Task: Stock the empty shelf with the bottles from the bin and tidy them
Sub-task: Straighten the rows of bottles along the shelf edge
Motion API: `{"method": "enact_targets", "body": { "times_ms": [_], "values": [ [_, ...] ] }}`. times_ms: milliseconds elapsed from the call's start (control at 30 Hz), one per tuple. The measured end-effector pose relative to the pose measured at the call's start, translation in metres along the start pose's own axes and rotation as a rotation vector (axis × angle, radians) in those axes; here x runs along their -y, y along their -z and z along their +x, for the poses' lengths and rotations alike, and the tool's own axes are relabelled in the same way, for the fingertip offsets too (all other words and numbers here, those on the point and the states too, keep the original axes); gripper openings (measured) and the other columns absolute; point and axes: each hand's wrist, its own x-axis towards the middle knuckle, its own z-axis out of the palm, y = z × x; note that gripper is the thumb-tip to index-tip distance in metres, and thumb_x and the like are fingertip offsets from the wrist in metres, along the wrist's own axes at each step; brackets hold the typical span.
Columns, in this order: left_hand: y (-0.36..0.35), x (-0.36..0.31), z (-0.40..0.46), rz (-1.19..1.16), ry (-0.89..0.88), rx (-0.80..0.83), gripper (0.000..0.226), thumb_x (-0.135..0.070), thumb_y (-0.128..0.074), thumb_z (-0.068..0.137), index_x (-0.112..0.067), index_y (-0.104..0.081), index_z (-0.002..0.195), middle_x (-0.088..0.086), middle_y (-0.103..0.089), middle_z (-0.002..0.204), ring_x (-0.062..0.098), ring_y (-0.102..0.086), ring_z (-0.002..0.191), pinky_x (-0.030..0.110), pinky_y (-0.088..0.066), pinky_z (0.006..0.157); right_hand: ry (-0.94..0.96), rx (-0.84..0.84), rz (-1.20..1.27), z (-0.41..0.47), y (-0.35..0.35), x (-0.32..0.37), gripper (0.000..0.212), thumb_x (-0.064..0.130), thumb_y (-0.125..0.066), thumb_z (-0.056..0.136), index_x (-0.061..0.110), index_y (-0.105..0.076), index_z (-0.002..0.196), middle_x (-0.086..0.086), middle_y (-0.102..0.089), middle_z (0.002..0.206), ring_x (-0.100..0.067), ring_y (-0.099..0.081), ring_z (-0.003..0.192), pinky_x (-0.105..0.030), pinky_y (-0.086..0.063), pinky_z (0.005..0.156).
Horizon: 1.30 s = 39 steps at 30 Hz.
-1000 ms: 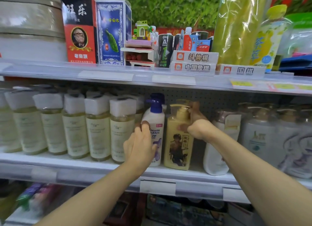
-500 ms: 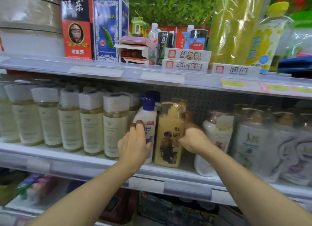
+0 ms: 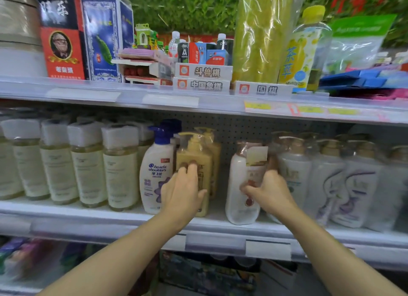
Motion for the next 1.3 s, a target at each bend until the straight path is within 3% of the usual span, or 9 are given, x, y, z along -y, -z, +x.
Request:
{"method": "enact_targets", "body": {
  "times_ms": [133, 467, 667, 767, 867, 967, 1033, 1167, 1300],
  "values": [
    [0.002, -0.002, 0.001, 0.001, 0.036, 0.01, 0.046, -0.038, -0.062, 0.088, -0.021, -0.036, 0.121, 0.001, -0.052, 0.116, 0.021, -0.056, 0.106, 0.037, -0.048, 0.084, -0.076, 0.085, -0.066, 0.006, -0.015, -0.012, 0.043, 0.037, -0.082, 0.071, 0.005, -0.06, 0.088, -0.007, -0.065, 0.09, -0.02, -0.06, 0.078, -0.021, -0.043, 0.052],
    [0.004, -0.003, 0.0, 0.029, 0.042, 0.008, 0.044, -0.038, -0.062, 0.088, -0.021, -0.038, 0.121, -0.001, -0.052, 0.112, 0.017, -0.055, 0.101, 0.033, -0.05, 0.081, -0.127, -0.002, -0.023, 0.009, -0.05, -0.004, 0.079, 0.053, -0.081, 0.059, 0.012, -0.049, 0.118, -0.005, -0.062, 0.101, -0.024, -0.063, 0.089, -0.036, -0.057, 0.077],
    [0.015, -0.001, 0.014, 0.056, -0.014, -0.076, 0.04, -0.031, -0.06, 0.089, -0.021, -0.042, 0.123, -0.001, -0.05, 0.117, 0.014, -0.047, 0.106, 0.024, -0.044, 0.079, -0.087, 0.149, 0.127, 0.005, -0.03, -0.01, 0.029, 0.026, -0.081, 0.073, 0.018, -0.055, 0.085, 0.001, -0.063, 0.092, -0.017, -0.062, 0.09, -0.023, -0.049, 0.07],
    [0.022, -0.002, 0.024, 0.072, -0.063, -0.171, 0.048, -0.027, -0.063, 0.086, -0.019, -0.043, 0.128, 0.001, -0.046, 0.124, 0.016, -0.045, 0.11, 0.025, -0.04, 0.084, -0.089, 0.149, 0.315, 0.006, -0.015, -0.009, 0.071, 0.015, -0.08, 0.074, 0.008, -0.036, 0.129, -0.002, -0.057, 0.115, -0.017, -0.053, 0.099, -0.029, -0.045, 0.083],
    [0.027, -0.006, 0.036, 0.081, -0.063, -0.196, 0.035, -0.036, -0.065, 0.085, -0.017, -0.052, 0.112, 0.0, -0.049, 0.111, 0.018, -0.047, 0.099, 0.026, -0.037, 0.078, -0.079, 0.071, 0.307, 0.009, -0.012, -0.008, 0.079, 0.017, -0.079, 0.074, 0.012, -0.031, 0.136, -0.007, -0.059, 0.123, -0.023, -0.059, 0.104, -0.038, -0.051, 0.088],
    [0.03, -0.005, 0.046, 0.073, -0.047, -0.151, 0.023, -0.041, -0.061, 0.089, -0.02, -0.052, 0.086, -0.009, -0.049, 0.085, 0.014, -0.05, 0.089, 0.024, -0.037, 0.071, -0.03, -0.038, 0.181, 0.008, -0.012, -0.006, 0.072, 0.019, -0.077, 0.077, 0.009, -0.034, 0.134, -0.011, -0.06, 0.121, -0.023, -0.063, 0.099, -0.033, -0.056, 0.075],
    [0.027, -0.001, 0.054, 0.04, -0.104, -0.162, 0.03, -0.04, -0.063, 0.087, -0.02, -0.053, 0.107, -0.005, -0.05, 0.108, 0.018, -0.046, 0.112, 0.028, -0.037, 0.09, 0.039, -0.07, 0.133, 0.004, -0.013, 0.001, 0.065, 0.018, -0.074, 0.08, 0.011, -0.035, 0.132, -0.006, -0.061, 0.114, -0.012, -0.064, 0.083, -0.018, -0.053, 0.057],
    [0.033, 0.004, 0.07, 0.0, -0.21, -0.172, 0.051, -0.039, -0.063, 0.086, -0.02, -0.047, 0.13, 0.0, -0.047, 0.13, 0.021, -0.04, 0.122, 0.029, -0.025, 0.101, 0.144, -0.137, -0.097, -0.005, -0.013, 0.026, 0.048, 0.029, -0.067, 0.086, 0.013, -0.04, 0.121, -0.012, -0.05, 0.123, -0.024, -0.054, 0.108, -0.038, -0.051, 0.09],
    [0.03, 0.004, 0.084, 0.059, -0.231, -0.06, 0.048, -0.05, -0.054, 0.089, -0.028, -0.045, 0.13, -0.005, -0.048, 0.132, 0.016, -0.04, 0.123, 0.03, -0.023, 0.106, 0.234, -0.163, -0.254, -0.009, -0.013, 0.042, 0.075, 0.034, -0.061, 0.09, 0.012, -0.017, 0.146, -0.017, -0.034, 0.139, -0.032, -0.039, 0.128, -0.037, -0.035, 0.104]
  ]
}}
